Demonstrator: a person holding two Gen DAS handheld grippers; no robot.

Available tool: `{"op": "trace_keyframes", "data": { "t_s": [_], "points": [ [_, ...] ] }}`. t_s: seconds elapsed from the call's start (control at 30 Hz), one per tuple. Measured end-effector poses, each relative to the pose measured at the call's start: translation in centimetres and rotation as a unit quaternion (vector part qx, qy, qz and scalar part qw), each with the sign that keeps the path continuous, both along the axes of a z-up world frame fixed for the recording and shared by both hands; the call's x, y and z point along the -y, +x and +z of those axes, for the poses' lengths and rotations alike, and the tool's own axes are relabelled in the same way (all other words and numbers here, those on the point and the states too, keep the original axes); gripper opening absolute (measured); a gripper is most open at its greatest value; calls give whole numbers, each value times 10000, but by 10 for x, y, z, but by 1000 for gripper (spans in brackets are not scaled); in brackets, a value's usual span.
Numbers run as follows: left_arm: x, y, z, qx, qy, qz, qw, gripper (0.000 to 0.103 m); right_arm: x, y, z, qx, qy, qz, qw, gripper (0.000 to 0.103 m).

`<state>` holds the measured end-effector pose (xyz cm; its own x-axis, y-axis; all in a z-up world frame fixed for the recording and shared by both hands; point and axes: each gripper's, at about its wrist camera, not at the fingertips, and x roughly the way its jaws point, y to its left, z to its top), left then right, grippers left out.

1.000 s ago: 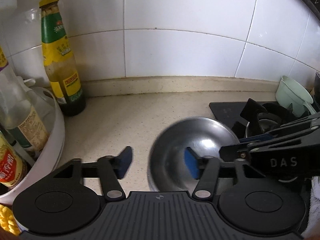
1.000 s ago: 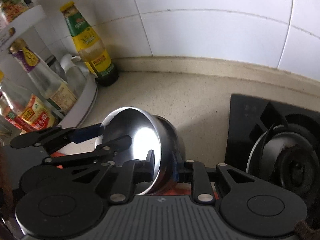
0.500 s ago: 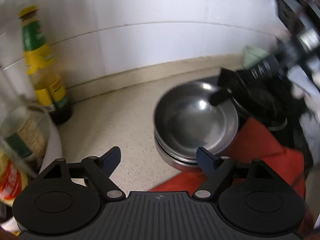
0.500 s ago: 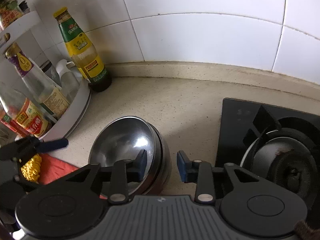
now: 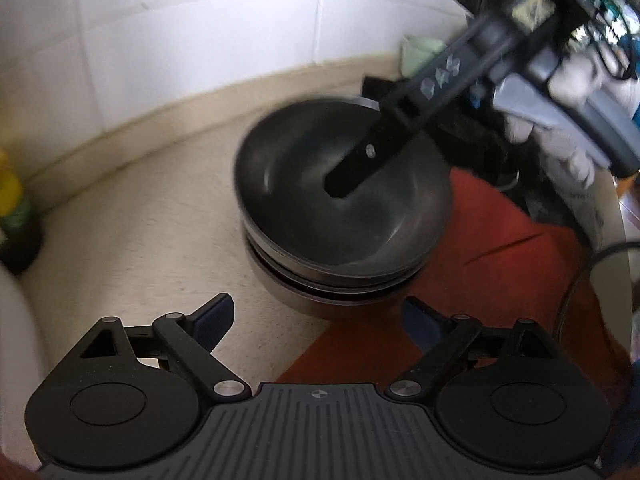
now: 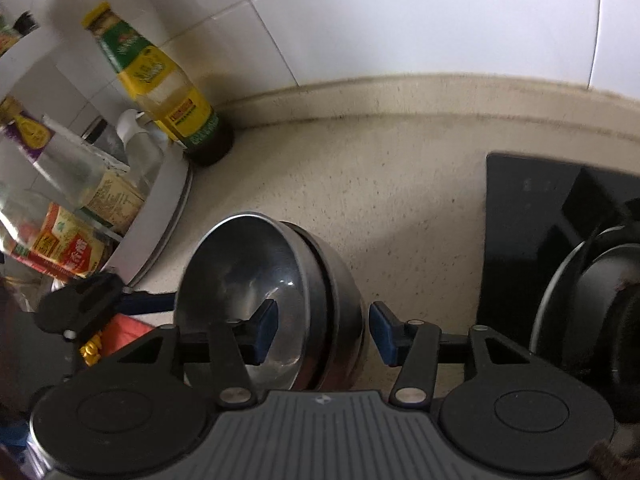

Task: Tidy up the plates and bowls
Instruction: 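Carry the bowl stack with the right tool over the plates on the cloth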

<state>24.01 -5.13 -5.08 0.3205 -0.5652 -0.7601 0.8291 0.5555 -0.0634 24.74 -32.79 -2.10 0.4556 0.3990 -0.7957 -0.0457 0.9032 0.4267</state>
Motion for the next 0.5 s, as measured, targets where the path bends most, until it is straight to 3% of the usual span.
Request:
{"op": "trace_keyframes", "data": {
  "t_s": [0.1, 0.3, 0.33, 0.5],
  "points": [
    [10, 8, -14, -126, -2, -251, 9996, 94, 4, 6, -6, -97, 176, 30, 9998, 47],
    [30, 10, -24, 162, -4, -695, 9974, 99, 12, 15, -18, -174, 468, 132, 9987, 50],
    [33, 10, -26, 234, -12, -728, 9971, 103, 13, 16, -19, -169, 517, 126, 9984, 50],
    [44, 10, -32, 476, -120, -683, 9965, 103, 15, 23, -27, -150, 633, 205, 9977, 58]
  ]
}}
